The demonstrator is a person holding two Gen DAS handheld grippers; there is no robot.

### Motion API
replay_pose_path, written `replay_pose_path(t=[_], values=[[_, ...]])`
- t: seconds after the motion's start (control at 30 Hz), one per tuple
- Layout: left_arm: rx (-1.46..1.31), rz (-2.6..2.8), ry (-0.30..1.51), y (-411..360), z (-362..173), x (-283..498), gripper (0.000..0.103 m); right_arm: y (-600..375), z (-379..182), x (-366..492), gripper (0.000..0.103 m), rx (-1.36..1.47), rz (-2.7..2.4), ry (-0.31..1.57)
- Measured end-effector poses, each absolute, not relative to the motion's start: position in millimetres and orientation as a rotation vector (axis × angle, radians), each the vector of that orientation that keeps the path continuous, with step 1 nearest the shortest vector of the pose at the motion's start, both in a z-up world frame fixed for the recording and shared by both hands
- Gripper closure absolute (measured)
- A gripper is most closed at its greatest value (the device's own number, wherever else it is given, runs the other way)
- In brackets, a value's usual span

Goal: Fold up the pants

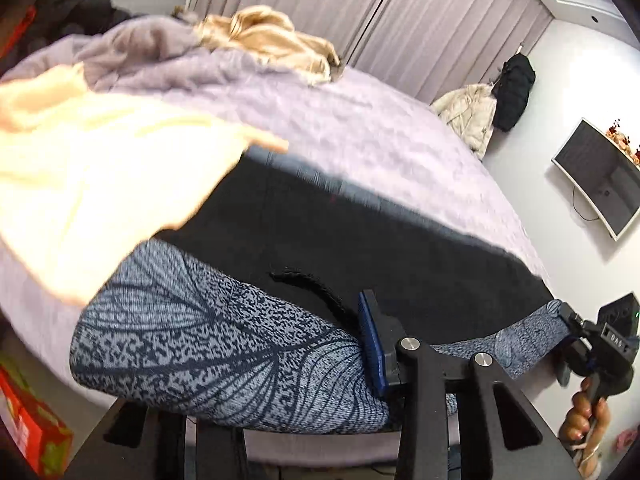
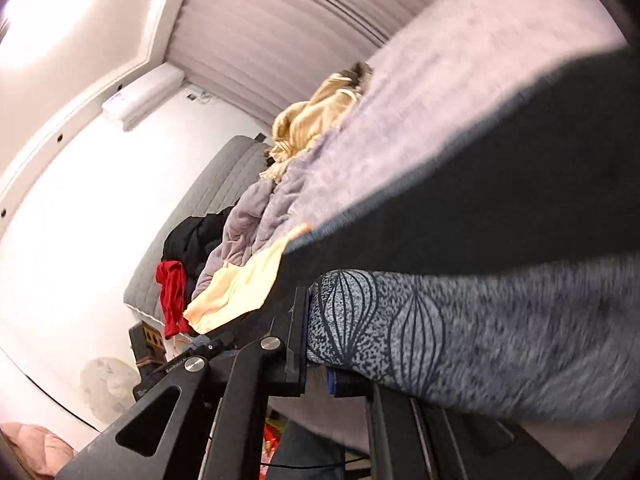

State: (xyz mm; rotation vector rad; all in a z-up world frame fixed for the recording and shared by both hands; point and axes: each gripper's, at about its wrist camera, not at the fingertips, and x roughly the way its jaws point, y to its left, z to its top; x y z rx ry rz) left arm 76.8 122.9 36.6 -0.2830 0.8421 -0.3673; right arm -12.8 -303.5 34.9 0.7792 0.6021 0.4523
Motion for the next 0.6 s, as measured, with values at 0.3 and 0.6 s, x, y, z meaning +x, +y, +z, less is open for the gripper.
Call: replay_pose_path(t=[0.3,0.6], values=[[-0.123,-0.152,0.683,87.1,38.7,211.7,0.010,-337.3,27.5,143.0,0.095,0.712,0.339,0.793],[-0.062,-0.084,0.839,68.9,-9.3,263.9,0.010,-361.6,-69.2,208.6,0.088,0.935,0.293,0.971]])
